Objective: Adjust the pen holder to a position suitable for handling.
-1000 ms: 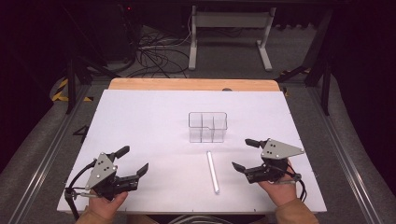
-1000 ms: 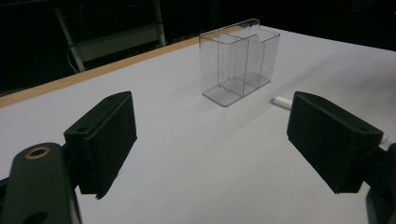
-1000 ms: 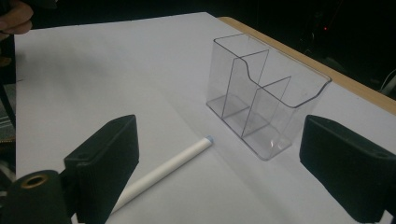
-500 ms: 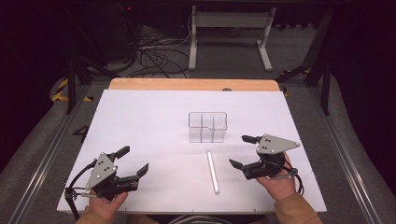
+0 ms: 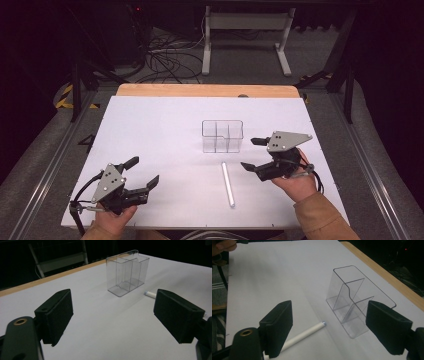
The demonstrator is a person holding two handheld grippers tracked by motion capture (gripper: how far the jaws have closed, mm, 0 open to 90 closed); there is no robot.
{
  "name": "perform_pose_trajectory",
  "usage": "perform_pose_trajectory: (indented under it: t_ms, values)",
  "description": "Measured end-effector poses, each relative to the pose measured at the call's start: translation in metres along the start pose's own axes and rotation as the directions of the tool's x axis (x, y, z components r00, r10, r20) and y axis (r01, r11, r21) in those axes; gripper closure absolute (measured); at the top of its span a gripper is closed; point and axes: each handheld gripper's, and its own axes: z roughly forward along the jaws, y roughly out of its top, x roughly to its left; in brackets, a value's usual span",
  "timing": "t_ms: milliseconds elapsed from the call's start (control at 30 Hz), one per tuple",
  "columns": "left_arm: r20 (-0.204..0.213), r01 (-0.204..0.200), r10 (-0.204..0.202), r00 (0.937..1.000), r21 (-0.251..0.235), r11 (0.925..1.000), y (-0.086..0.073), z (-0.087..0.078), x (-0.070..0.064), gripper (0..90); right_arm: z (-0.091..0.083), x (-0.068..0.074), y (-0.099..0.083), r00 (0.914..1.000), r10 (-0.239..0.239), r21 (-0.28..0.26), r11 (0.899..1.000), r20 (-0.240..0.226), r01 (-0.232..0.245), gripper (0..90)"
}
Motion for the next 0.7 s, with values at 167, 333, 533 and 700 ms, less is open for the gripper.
perform_pose_trajectory:
  t_ms: [167, 333, 533, 700]
  values:
    - [0.001, 0.004, -0.004, 1.0, 0.0, 1.0, 0.0, 0.0, 0.0, 16.8, 0.009, -0.006, 0.007, 0.9997, -0.022, 0.031, 0.999, -0.008, 0.022, 23.9]
    - [0.001, 0.008, -0.008, 1.0, -0.001, 1.0, 0.0, 0.001, 0.0, 16.8, 0.02, -0.011, 0.012, 0.9991, -0.039, 0.059, 0.997, -0.017, 0.04, 25.9]
    - [0.003, 0.002, -0.002, 1.0, 0.001, 1.0, 0.0, 0.001, 0.0, 16.8, 0.032, -0.016, 0.018, 0.9984, -0.051, 0.074, 0.996, -0.024, 0.052, 28.0]
    - [0.004, 0.0, 0.0, 1.0, 0.002, 1.0, -0.001, 0.001, 0.0, 16.8, 0.043, -0.019, 0.022, 0.9978, -0.058, 0.088, 0.994, -0.031, 0.06, 29.9]
